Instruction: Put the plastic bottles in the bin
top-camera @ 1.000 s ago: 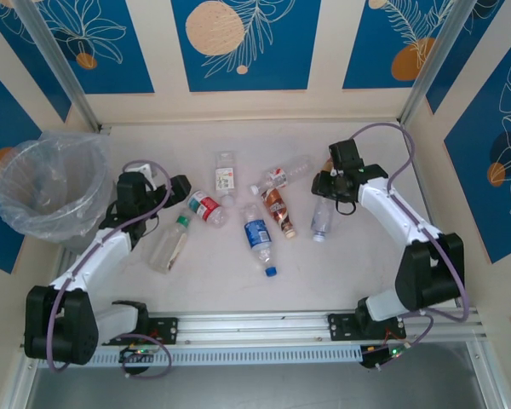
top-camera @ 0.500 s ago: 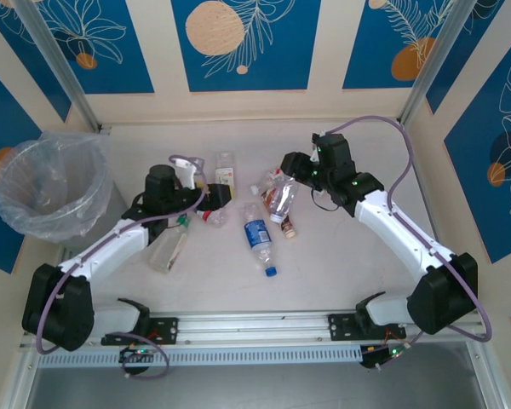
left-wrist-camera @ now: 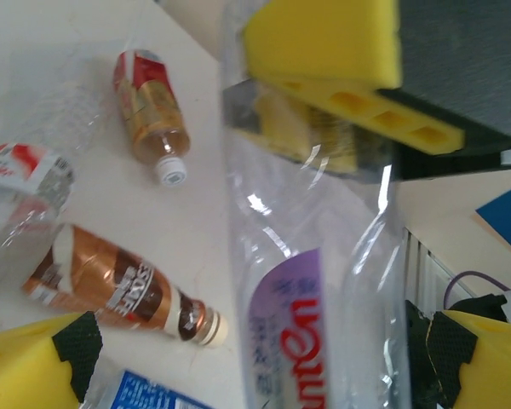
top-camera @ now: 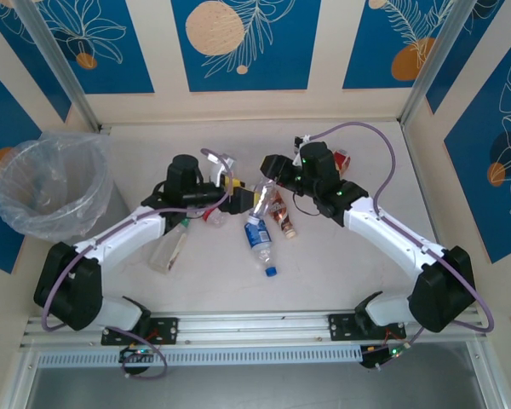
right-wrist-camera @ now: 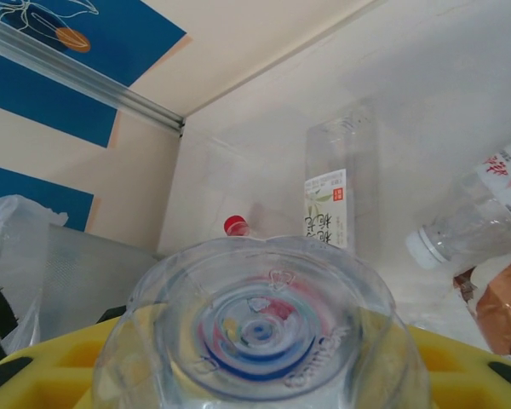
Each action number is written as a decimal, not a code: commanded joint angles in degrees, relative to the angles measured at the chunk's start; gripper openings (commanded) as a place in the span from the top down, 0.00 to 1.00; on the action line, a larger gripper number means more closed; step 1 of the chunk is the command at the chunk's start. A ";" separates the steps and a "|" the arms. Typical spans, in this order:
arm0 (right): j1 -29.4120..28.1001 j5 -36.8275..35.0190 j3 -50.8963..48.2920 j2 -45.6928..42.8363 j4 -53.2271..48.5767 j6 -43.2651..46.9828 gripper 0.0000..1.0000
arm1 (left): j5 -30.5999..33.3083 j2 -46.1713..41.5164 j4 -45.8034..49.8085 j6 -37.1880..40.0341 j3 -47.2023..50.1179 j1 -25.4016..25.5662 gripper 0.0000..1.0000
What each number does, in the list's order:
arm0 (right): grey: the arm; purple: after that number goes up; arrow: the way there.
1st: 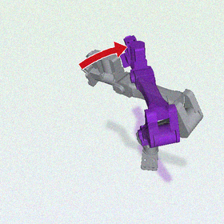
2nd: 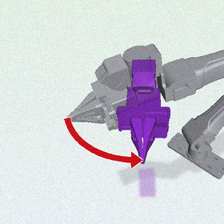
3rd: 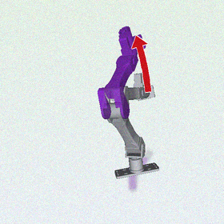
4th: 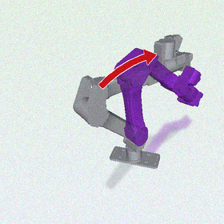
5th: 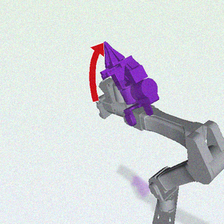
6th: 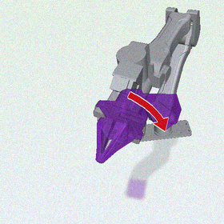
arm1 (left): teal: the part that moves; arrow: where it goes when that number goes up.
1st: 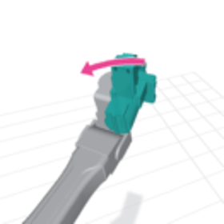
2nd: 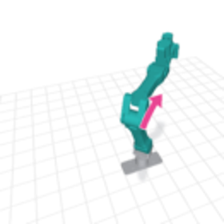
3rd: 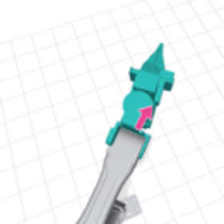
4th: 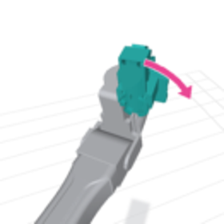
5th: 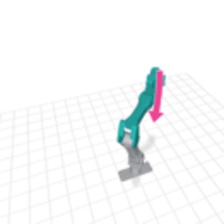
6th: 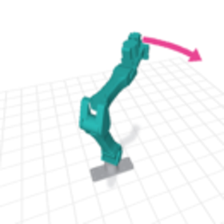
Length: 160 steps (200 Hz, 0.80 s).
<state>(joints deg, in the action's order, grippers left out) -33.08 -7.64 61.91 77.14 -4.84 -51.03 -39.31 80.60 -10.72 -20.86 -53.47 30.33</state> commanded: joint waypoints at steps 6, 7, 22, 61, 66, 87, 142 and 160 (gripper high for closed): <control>-1.02 0.52 1.49 1.19 2.37 -0.68 0.50 | -2.80 1.10 0.79 3.40 -2.66 1.88 0.01; -1.02 0.47 1.52 1.22 2.37 -0.67 0.50 | -2.80 1.12 0.83 3.43 -2.72 1.95 0.01; -1.11 0.60 1.87 1.58 2.64 -0.65 0.50 | -2.25 1.62 1.40 3.88 -3.42 2.48 0.01; -1.15 3.05 2.90 2.34 2.80 -0.58 0.50 | -1.92 3.53 4.71 6.60 -5.72 3.81 0.04; -1.20 3.41 3.02 2.35 2.81 -0.48 0.50 | -1.68 3.76 5.54 7.12 -6.17 4.00 0.05; -1.37 3.79 3.26 2.47 2.73 -0.02 0.50 | -0.96 4.53 6.72 8.02 -7.02 4.26 0.09; -1.38 3.24 3.57 2.29 1.31 0.29 0.48 | 1.76 5.35 6.85 7.15 -7.61 4.34 0.28; -1.46 2.85 3.63 2.26 1.29 0.40 0.47 | 1.85 5.27 7.05 7.24 -7.75 4.32 0.35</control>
<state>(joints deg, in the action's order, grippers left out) -34.13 -4.93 63.66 79.42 -3.84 -50.98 -38.11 85.36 -4.51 -14.61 -59.53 34.17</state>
